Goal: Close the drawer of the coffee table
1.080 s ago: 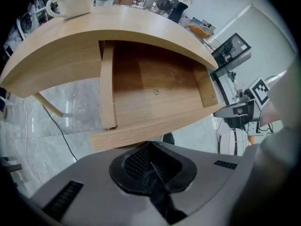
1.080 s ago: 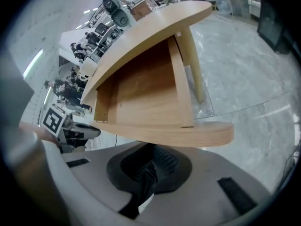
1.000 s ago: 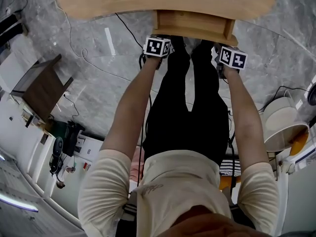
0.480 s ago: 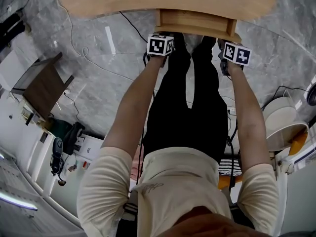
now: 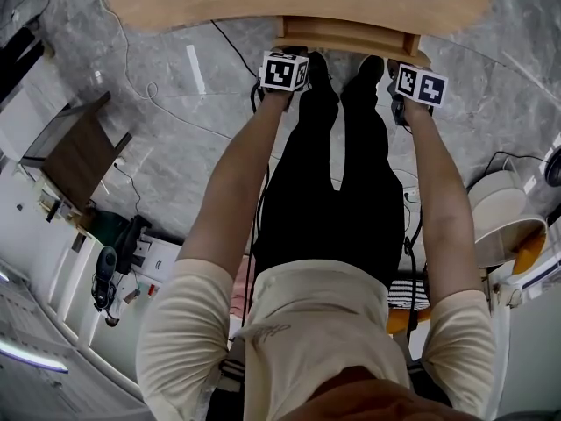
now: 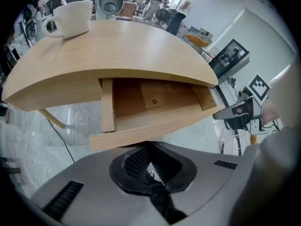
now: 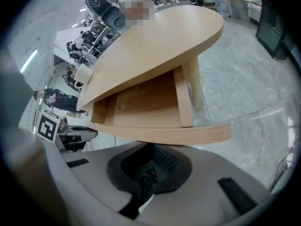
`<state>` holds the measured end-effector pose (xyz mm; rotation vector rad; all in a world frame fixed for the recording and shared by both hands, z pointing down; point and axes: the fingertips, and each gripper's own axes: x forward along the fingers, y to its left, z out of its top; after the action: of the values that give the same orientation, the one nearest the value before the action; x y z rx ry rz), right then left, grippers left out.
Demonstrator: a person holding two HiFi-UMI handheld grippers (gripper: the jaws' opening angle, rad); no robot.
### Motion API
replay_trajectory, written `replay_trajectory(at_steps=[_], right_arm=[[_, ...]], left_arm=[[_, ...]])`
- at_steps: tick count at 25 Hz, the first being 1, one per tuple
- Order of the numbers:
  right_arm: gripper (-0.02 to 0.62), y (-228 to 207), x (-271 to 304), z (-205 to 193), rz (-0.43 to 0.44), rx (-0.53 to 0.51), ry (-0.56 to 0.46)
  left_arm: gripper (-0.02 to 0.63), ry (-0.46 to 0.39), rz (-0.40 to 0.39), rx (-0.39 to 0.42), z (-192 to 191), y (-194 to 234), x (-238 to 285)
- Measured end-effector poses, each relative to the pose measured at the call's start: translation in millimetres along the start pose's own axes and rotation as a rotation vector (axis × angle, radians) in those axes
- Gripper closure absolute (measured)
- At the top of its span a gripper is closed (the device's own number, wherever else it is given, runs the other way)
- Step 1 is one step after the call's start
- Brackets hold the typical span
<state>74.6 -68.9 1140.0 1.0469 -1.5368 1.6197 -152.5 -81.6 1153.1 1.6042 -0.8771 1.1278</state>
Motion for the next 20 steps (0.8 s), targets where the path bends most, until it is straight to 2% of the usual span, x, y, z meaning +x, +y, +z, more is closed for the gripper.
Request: replay_trajectory(at_steps=[7,11,17,20], right_arm=[[0.600,-1,0,28,0.000,-0.020,-0.007],[0.600,0,0,41,-0.007,-0.010,-0.020],[0.600,2,2,65,-0.006,0.005,-0.026],[0.600,1,3,74,-0.004,0.000,-0.031]], left_arm=[[0.601,0.002,-0.003,0.022,27,4,2],[0.601,-0.002,-0.023,0.013,37,5,5],[0.601,-0.011,-0.011,0.016,63,13,5],[0.601,-0.009,-0.016,0.039,72,14,7]])
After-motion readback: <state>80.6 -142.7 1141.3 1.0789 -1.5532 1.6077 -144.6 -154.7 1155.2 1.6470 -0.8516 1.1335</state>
